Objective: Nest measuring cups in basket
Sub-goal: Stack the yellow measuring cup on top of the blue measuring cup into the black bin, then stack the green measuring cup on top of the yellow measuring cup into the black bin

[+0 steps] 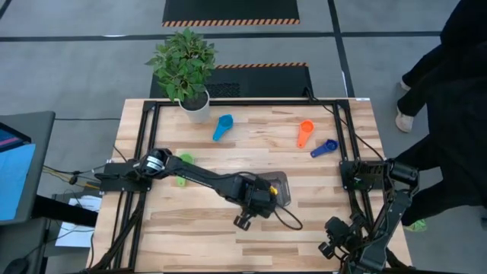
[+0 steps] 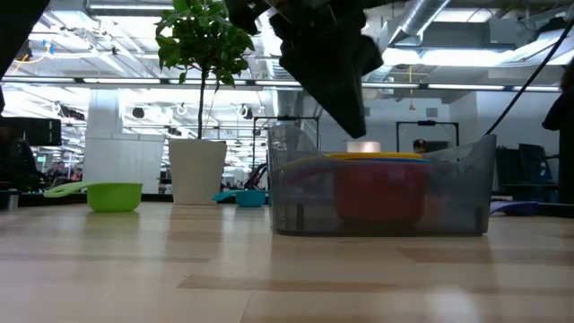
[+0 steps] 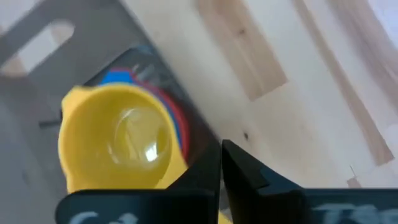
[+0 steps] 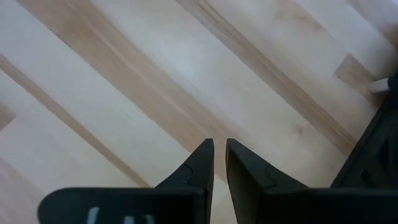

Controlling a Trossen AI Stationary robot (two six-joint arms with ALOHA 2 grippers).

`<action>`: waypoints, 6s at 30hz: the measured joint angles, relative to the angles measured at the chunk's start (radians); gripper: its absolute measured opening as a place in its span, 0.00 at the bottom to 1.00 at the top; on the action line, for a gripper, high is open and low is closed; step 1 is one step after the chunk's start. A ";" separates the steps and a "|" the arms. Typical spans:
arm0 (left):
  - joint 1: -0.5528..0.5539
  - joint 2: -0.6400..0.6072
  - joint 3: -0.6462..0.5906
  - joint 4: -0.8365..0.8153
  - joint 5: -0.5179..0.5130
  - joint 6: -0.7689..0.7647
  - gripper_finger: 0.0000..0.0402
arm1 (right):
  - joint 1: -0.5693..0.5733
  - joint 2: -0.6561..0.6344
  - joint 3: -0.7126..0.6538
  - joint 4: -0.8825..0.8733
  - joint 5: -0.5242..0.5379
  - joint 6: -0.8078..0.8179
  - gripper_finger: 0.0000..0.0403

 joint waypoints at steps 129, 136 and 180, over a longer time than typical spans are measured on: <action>0.598 -0.900 -1.365 0.166 -0.091 -0.682 0.44 | -0.161 0.000 0.000 -0.037 0.054 -0.107 0.16; 0.598 -0.844 -1.348 0.209 -0.007 -0.630 0.19 | -0.161 0.000 0.000 -0.039 0.054 -0.107 0.16; 0.140 -0.130 -0.234 0.406 -0.027 0.807 0.00 | -0.129 0.000 0.000 0.064 0.053 -0.183 0.16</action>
